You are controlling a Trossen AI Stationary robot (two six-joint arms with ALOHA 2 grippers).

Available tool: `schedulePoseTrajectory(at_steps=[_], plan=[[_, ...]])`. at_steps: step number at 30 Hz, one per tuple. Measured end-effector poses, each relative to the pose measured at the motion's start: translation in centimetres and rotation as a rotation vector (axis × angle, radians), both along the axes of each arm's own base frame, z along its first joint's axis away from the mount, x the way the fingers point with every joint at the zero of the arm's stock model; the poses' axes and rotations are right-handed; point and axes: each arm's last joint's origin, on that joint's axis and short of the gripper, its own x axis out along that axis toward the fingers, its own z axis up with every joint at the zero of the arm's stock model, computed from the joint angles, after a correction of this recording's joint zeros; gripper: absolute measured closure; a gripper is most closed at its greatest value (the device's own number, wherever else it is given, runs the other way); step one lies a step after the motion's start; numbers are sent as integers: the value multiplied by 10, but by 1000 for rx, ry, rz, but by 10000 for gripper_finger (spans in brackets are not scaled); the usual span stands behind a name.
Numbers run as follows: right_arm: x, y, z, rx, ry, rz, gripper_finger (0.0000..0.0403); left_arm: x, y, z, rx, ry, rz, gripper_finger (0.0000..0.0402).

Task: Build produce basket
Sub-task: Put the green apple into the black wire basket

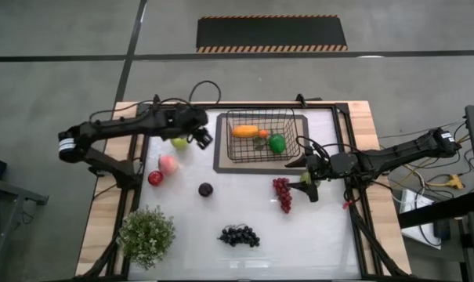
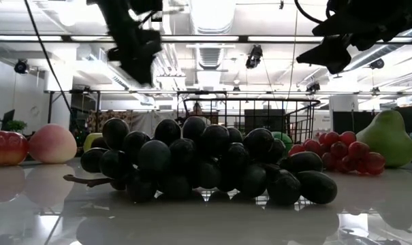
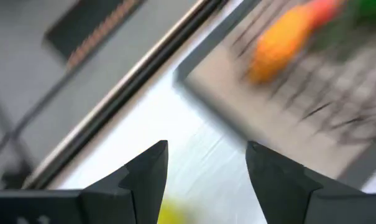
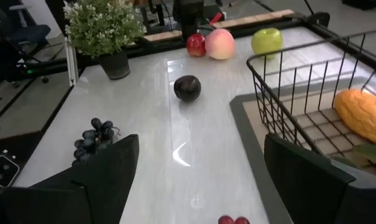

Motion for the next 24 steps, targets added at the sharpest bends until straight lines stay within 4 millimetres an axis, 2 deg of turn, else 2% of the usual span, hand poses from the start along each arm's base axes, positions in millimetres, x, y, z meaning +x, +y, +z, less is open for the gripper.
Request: schedulePoseTrajectory(at_steps=[4, 7, 16, 19, 24], plan=[[0, 0, 1, -11, -12, 4, 76, -22, 10, -12, -81, 119, 141, 209], [0, 0, 0, -12, -8, 5, 76, -27, 15, -19, -115, 178, 187, 218], [0, 0, -1, -13, -4, 13, 76, -29, 23, -25, -261, 181, 123, 218], [0, 0, -2, -13, -2, 16, 76, -32, 23, -26, -275, 206, 139, 200], [0, 0, -3, -14, 2, 16, 76, -36, 21, -38, -292, 229, 161, 141]])
